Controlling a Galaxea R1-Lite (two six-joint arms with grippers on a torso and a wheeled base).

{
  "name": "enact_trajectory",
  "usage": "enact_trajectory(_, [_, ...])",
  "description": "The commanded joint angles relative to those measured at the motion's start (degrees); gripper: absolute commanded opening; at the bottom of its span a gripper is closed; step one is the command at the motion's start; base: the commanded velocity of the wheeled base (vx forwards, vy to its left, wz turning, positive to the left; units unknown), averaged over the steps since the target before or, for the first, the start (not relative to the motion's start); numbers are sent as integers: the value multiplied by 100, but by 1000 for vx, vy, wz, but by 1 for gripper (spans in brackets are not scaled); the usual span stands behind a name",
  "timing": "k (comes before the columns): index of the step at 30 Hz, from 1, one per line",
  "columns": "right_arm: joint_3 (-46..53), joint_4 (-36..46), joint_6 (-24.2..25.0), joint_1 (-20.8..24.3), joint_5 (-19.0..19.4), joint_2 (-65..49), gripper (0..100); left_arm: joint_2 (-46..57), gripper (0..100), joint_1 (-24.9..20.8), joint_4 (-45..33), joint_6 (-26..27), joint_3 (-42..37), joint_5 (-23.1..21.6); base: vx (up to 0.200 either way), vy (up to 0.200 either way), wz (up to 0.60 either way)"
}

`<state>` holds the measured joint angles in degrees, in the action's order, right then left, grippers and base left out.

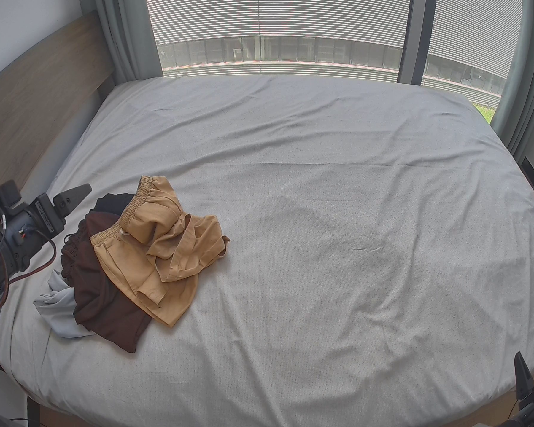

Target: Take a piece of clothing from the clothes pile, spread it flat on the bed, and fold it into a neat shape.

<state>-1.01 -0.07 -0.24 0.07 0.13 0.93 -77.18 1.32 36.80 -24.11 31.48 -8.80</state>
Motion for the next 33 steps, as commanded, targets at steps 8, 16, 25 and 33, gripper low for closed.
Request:
enact_trajectory(8, [92,-1,-2,1,4,-22,100,-1634,100,114,451,-14,799,-315,0,0,0])
enact_trajectory(16, [92,-1,-2,1,4,-22,100,-2310,100,114,415,-14,1484,-465,0,0,0])
enact_trajectory(25, [92,-1,-2,1,4,-22,100,-3031,100,132,415,3,2064,-500,0,0,0])
enact_trajectory(33, [92,-1,-2,1,4,-22,100,-3497,100,237,73,82,2636,-737,0,0,0])
